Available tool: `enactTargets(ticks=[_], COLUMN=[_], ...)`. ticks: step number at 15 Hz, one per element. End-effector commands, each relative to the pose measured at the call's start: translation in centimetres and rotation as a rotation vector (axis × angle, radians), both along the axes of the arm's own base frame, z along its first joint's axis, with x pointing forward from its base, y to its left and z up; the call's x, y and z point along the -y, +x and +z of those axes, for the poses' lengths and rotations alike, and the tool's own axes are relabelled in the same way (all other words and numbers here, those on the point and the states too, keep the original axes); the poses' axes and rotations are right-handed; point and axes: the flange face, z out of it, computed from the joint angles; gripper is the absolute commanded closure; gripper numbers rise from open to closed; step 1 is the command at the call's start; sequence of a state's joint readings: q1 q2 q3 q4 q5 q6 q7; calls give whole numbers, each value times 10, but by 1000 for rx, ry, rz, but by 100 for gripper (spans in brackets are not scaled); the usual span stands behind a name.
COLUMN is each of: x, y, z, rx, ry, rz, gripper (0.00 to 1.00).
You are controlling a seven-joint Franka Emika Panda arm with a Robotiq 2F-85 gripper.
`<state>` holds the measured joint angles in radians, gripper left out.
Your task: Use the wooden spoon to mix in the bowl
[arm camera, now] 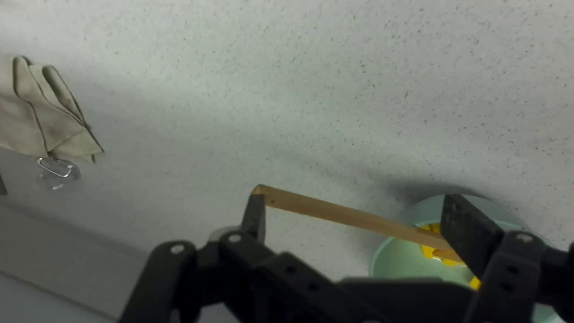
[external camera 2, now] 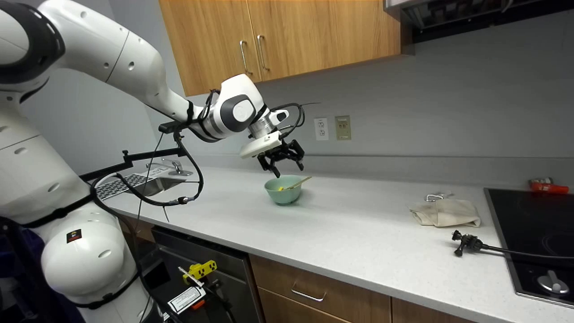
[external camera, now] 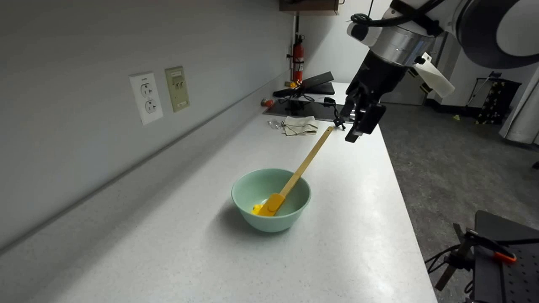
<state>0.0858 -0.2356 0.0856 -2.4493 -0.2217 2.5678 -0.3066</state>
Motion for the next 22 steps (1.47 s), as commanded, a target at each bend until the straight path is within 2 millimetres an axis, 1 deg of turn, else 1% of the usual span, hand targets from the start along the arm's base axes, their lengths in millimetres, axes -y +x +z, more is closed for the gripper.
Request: enactTargets(ticks=[1,5,8,14,15,16,19,22], x=[-1,-2,-7,-35,-37,-38,-33,-29], y=[4,9,17,37,41,45,58,63], z=[-1,-3,-3,-21,-24,-27,-34,-42], rx=[-1,-5,18,-24,-34,-44,-64,-91], ry=[-3,-6,-23,-41,-47,-51,-69,-79], rz=[11,21,101,412,455,494,562,613], gripper=[0,0,0,0,0,0,0,0])
